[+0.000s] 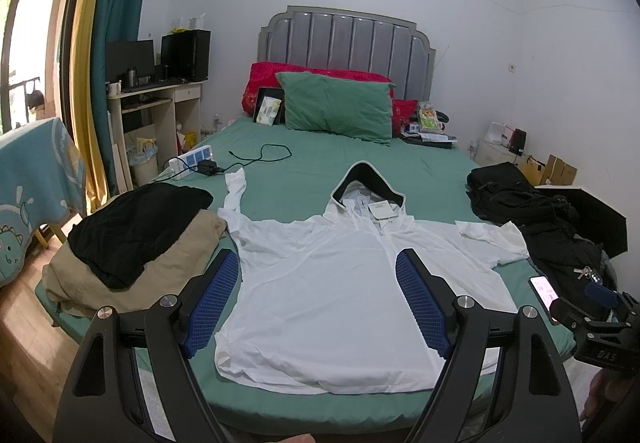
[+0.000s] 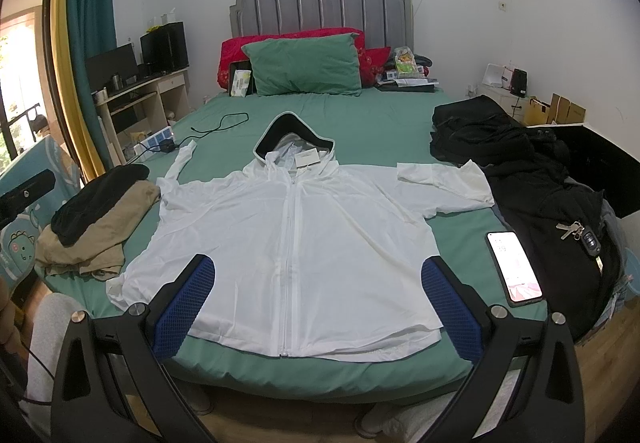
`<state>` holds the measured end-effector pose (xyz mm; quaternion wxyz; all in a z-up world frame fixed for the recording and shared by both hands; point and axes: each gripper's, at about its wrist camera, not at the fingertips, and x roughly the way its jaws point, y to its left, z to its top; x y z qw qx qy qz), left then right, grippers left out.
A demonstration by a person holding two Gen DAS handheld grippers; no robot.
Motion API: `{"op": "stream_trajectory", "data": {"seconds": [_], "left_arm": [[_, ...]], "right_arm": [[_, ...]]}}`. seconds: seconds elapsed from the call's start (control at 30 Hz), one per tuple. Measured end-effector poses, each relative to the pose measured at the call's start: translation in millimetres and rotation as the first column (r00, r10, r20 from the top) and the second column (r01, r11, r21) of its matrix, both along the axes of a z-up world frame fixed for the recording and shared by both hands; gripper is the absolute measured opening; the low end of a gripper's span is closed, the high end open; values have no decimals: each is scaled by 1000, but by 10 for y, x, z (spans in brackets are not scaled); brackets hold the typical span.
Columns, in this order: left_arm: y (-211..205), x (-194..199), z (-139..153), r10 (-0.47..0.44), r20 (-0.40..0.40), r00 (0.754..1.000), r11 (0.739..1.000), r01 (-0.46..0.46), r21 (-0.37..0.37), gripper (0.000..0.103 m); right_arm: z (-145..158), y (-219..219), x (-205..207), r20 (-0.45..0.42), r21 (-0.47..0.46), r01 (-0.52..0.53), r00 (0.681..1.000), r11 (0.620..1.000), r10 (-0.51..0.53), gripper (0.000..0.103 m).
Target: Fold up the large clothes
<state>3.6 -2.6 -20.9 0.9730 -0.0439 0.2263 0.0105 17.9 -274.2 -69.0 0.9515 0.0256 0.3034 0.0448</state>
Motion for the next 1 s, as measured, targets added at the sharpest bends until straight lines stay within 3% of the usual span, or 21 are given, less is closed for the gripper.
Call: {"op": "stream_trajectory", "data": {"seconds": [0.27,0.43,1.0], "left_arm": [[12,107,-30,-47,-34,998,998,45,-42,84],[-53,221,-69,-41,-67,997,999,41,-14,84],[-376,1195,-559,-88,-249,965,996,88,-12,84]], "right_arm": [[-108,-48,45,-9,11,-4,1000,1000,4,102],[-210,-8,164,-26,26,-16,1000,1000,17,102],[-541,-173,996,-75,19,-81,994,997,82,102]]}}
